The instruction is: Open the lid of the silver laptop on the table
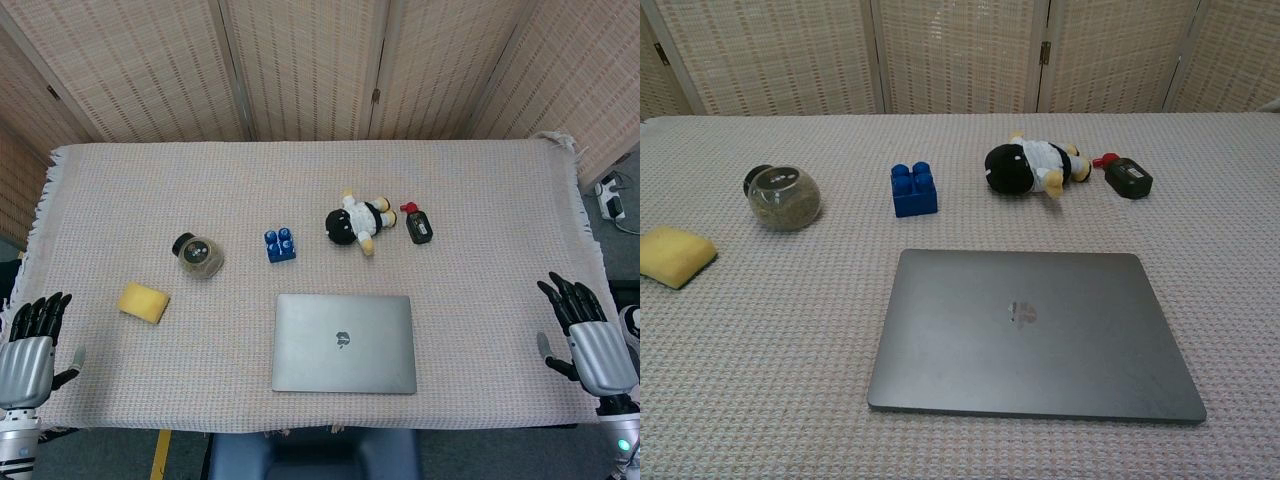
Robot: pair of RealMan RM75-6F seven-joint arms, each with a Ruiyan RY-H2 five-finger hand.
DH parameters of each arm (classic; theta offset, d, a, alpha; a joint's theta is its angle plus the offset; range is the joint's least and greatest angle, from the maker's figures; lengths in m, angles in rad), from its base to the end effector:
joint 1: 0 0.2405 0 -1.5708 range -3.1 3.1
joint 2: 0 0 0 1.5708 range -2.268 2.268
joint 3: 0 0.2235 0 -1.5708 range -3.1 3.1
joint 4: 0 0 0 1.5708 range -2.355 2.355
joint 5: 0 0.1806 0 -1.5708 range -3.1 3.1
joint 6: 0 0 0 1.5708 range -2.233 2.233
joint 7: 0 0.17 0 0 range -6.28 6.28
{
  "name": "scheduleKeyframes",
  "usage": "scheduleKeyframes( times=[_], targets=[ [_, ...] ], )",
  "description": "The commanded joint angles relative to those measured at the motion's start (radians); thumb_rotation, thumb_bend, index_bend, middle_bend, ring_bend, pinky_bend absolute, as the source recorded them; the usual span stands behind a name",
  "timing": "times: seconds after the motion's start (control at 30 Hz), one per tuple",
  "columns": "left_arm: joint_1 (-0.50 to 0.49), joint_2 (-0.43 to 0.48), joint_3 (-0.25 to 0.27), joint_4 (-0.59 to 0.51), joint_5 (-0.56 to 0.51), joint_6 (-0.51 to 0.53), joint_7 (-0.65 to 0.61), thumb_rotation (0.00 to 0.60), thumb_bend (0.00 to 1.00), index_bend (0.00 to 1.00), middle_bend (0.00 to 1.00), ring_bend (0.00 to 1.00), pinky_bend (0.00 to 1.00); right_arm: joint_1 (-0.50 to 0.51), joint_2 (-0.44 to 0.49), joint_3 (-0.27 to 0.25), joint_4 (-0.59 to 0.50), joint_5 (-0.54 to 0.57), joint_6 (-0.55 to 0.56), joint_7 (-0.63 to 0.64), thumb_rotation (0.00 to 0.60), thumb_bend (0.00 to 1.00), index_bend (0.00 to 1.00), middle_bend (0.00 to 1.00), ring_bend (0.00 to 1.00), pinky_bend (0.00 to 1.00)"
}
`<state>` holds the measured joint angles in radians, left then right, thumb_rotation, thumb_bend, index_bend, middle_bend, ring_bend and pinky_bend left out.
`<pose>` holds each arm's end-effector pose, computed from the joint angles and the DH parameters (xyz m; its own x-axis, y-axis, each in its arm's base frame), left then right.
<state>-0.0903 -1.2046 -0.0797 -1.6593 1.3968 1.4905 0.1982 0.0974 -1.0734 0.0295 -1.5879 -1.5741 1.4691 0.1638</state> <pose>-0.2676 0.2069 0.1548 0.4445 -0.0077 0.8958 0.8930 0.0822 -0.4424 -0.2666 -0.2018 0.1759 0.3159 -0.0413 0.9479 -0.9464 -0.0844 0.3117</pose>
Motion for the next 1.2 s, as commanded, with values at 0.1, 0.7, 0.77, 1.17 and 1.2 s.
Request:
scheduleKeyframes(
  times=[0.1, 0.7, 0.77, 1.17, 1.2],
  targets=[
    [-0.003, -0.002, -0.001, 0.004, -0.002, -0.005, 0.002, 0.600, 0.45, 0.05, 0.08, 0.00, 0.00, 0.006, -0.002, 0.001, -0.001, 0.002, -0.010, -0.003, 0.600, 0.56, 0.00, 0.00, 0.00, 0.00],
    [-0.013, 0.008, 0.010, 0.019, 0.051, -0.004, -0.047, 0.600, 0.45, 0.05, 0.08, 0.00, 0.00, 0.164, 0.006, -0.040, -0.049, -0.179, -0.178, -0.014, 0.600, 0.55, 0.00, 0.00, 0.00, 0.00],
    [-0.011, 0.009, 0.015, 0.018, 0.059, -0.001, -0.049, 0.600, 0.45, 0.05, 0.08, 0.00, 0.00, 0.207, -0.001, -0.049, -0.066, -0.205, -0.237, -0.020, 0.600, 0.56, 0.00, 0.00, 0.00, 0.00],
    [-0.017, 0.015, 0.047, 0.036, 0.133, 0.001, -0.079, 0.600, 0.45, 0.05, 0.08, 0.00, 0.00, 0.417, -0.151, -0.061, -0.118, -0.232, -0.538, -0.084, 0.600, 0.43, 0.00, 0.00, 0.00, 0.00],
    [-0.016, 0.015, 0.048, 0.038, 0.133, 0.002, -0.079, 0.600, 0.45, 0.05, 0.08, 0.00, 0.00, 0.425, -0.167, -0.057, -0.117, -0.224, -0.551, -0.101, 0.600, 0.39, 0.00, 0.00, 0.00, 0.00]
  ],
)
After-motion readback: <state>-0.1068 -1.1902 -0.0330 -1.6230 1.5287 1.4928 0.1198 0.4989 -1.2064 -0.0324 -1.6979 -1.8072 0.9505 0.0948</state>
